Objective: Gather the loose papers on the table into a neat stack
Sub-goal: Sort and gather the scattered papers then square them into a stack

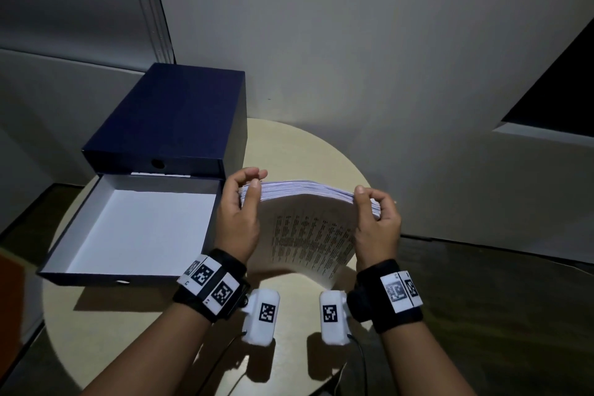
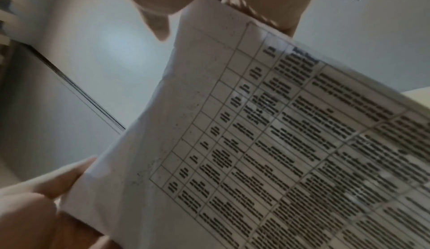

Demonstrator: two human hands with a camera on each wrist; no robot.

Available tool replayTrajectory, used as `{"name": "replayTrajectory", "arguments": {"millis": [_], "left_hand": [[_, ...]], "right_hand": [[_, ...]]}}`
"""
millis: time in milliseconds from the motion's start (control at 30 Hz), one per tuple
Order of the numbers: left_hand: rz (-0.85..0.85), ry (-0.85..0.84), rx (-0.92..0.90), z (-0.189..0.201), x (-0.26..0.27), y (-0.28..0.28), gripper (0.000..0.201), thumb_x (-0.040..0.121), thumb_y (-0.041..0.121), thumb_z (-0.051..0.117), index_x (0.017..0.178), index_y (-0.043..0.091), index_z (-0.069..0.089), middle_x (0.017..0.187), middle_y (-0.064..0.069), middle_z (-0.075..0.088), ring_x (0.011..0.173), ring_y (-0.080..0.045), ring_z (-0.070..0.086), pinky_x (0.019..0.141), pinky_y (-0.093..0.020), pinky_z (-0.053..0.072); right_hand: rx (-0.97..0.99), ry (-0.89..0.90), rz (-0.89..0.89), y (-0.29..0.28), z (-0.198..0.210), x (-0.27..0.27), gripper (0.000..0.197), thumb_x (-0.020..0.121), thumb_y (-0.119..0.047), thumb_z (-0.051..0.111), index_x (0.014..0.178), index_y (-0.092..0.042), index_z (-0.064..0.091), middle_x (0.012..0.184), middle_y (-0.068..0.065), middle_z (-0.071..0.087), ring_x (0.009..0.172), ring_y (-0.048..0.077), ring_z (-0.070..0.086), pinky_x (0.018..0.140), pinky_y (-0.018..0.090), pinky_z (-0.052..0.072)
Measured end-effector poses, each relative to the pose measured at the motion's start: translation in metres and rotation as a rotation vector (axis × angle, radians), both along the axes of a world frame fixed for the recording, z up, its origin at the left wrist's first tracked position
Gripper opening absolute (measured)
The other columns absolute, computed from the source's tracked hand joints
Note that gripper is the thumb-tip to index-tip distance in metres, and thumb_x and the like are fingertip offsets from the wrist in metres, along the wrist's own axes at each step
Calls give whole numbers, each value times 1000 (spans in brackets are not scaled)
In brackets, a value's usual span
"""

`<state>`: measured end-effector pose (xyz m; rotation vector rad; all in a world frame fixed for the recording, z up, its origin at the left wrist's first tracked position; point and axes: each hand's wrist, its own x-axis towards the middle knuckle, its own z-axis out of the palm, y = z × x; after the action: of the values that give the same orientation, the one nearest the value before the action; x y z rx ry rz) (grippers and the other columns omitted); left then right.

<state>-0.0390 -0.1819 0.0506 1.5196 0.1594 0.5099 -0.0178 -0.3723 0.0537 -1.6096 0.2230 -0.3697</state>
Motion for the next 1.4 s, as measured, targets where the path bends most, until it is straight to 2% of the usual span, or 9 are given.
{"name": "replayTrajectory", "arguments": {"millis": [167, 333, 500, 667, 800, 900, 1000, 1200, 1400], "left_hand": [[-50, 34, -48, 5, 3, -4, 36, 105, 12, 33, 138, 19, 46, 141, 7, 54, 129, -3, 50, 107, -20, 39], [-15, 13, 34, 7, 4, -3, 33, 106, 18, 33, 136, 20, 45, 142, 7, 51, 120, 10, 50, 100, -10, 40], [12, 35, -8, 4, 7, 1, 22, 99, 32, 41, 117, 25, 51, 113, 2, 69, 111, -18, 61, 101, -49, 46], [-203, 8, -100, -9, 2, 18, 60, 71, 19, 60, 129, 22, 42, 123, -1, 57, 108, -9, 58, 89, -26, 49], [-222, 236, 72, -31, 4, 26, 57, 71, 11, 46, 125, 29, 47, 120, -1, 61, 111, -16, 57, 98, -45, 46], [-194, 267, 109, -33, 4, 25, 53, 73, 13, 43, 126, 18, 44, 117, -8, 61, 110, -24, 56, 100, -52, 44], [-183, 232, 93, -34, 1, 25, 53, 72, 6, 45, 124, 15, 44, 119, -9, 61, 112, -23, 57, 99, -51, 45], [-242, 257, 129, -37, -1, 24, 48, 81, 15, 45, 128, 20, 46, 116, 8, 65, 107, 0, 59, 95, -32, 44], [-175, 132, 109, -27, -5, 15, 28, 88, 11, 46, 113, 21, 41, 114, -7, 61, 108, -21, 59, 93, -44, 49]], "right_hand": [[-37, -18, -18, 2, 2, 3, 10, 91, -29, 65, 81, -27, 65, 80, -35, 62, 87, 5, 60, 91, 49, 54], [-97, -46, -52, -1, 0, 5, 10, 91, -25, 63, 81, -26, 64, 79, -26, 64, 80, -6, 57, 82, 41, 53], [-107, -95, 14, -4, -1, 2, 18, 86, -44, 61, 96, -30, 60, 96, -9, 64, 93, 13, 60, 88, 52, 53], [-22, -77, 269, -19, -24, -13, 65, 78, -12, 71, 133, -23, 38, 117, -7, 60, 104, 8, 64, 88, 32, 56], [-105, 148, 227, -14, -39, -16, 49, 91, -28, 63, 135, -28, 42, 122, -1, 63, 113, 15, 62, 99, 49, 51], [-65, 143, 208, -14, -40, -14, 48, 88, -32, 61, 132, -37, 43, 125, 0, 63, 116, 14, 60, 99, 46, 49], [-46, 102, 235, -17, -40, -11, 54, 89, -3, 58, 122, -43, 41, 115, -3, 63, 102, -2, 62, 92, 35, 49], [-75, 133, 241, -14, -42, -10, 49, 90, -20, 57, 134, -31, 40, 126, 0, 61, 119, 17, 57, 104, 50, 46], [-86, 101, 222, -14, -49, -5, 52, 96, -13, 55, 140, -30, 33, 114, -8, 63, 107, 4, 61, 92, 36, 51]]}}
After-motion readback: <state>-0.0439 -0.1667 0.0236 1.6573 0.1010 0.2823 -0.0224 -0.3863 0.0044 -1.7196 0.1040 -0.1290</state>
